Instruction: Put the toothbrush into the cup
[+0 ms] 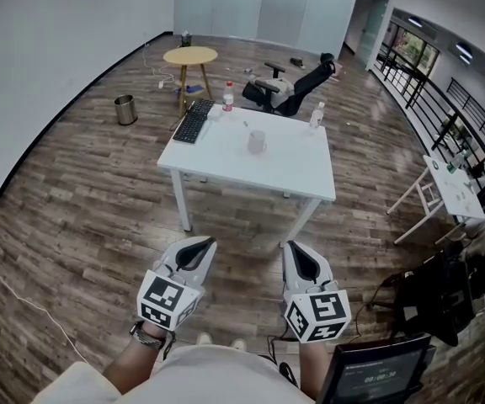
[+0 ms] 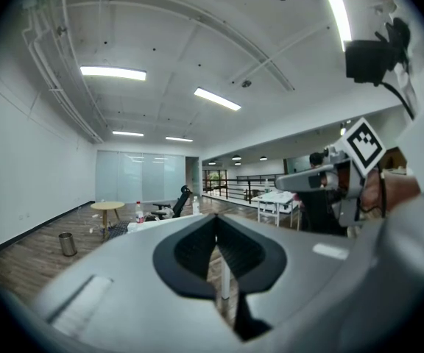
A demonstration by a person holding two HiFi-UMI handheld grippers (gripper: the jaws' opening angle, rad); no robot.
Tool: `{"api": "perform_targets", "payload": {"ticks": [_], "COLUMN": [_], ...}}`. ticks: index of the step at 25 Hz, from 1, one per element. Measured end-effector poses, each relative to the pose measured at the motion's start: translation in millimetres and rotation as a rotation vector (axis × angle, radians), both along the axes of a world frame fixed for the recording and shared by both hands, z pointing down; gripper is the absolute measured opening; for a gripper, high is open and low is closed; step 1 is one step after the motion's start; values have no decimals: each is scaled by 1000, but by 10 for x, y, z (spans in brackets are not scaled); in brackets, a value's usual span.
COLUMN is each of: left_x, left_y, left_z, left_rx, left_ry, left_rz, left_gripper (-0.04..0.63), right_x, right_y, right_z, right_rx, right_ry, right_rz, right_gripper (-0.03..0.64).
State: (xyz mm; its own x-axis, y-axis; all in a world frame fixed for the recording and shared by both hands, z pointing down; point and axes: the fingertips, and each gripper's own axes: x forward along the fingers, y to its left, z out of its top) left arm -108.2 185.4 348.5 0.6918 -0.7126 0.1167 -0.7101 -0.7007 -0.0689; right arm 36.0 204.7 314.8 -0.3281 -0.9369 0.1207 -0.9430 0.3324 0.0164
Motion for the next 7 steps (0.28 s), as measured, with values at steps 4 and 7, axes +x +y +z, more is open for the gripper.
{"api": "perform_targets", "payload": {"ticks": [4, 7], "left_x": [52, 95], "left_y": [33, 44], "left_z": [-59, -115], "left_rx": [21, 39], "left_ry": [14, 29], "left_rz": [32, 46], "left_gripper": [8, 8], "right_x": [1, 4], "right_y": [6, 10], "right_z": [-27, -58], "right_rx": [13, 25], "right_ry": [1, 0], "right_rz": [-1, -9], "right_gripper": [2, 2]}}
